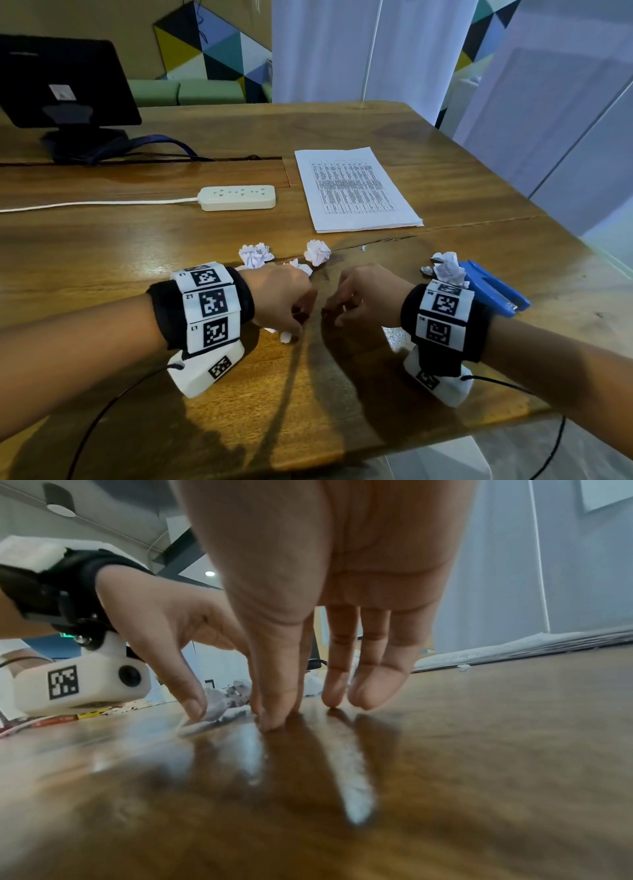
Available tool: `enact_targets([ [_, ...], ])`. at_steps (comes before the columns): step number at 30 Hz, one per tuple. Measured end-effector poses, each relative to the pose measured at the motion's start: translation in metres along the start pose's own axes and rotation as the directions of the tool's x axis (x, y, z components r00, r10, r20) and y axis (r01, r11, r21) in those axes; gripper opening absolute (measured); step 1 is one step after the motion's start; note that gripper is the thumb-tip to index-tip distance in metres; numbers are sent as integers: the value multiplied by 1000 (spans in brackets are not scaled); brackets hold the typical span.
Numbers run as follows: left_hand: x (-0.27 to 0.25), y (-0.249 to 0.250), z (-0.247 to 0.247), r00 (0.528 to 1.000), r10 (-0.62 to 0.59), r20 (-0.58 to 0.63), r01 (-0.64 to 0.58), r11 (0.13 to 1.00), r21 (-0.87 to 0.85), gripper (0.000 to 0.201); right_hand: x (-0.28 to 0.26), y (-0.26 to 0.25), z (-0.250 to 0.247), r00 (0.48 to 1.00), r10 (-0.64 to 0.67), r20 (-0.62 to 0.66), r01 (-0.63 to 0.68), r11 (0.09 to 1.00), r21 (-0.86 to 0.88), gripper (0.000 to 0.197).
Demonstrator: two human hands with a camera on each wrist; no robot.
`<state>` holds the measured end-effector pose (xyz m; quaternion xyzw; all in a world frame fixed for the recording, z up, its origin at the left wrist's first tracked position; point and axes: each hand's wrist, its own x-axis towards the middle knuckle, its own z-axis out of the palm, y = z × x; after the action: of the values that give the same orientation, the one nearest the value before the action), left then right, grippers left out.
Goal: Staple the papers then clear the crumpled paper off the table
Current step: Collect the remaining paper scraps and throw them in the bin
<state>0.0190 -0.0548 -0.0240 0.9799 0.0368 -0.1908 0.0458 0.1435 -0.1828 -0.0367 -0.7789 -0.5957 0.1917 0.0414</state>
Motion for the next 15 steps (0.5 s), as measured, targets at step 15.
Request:
enact_targets([
  [15, 30, 11, 3, 996, -57, -74, 47, 990, -136, 24, 8, 2, 0, 996, 91, -12, -89, 986, 143, 14],
])
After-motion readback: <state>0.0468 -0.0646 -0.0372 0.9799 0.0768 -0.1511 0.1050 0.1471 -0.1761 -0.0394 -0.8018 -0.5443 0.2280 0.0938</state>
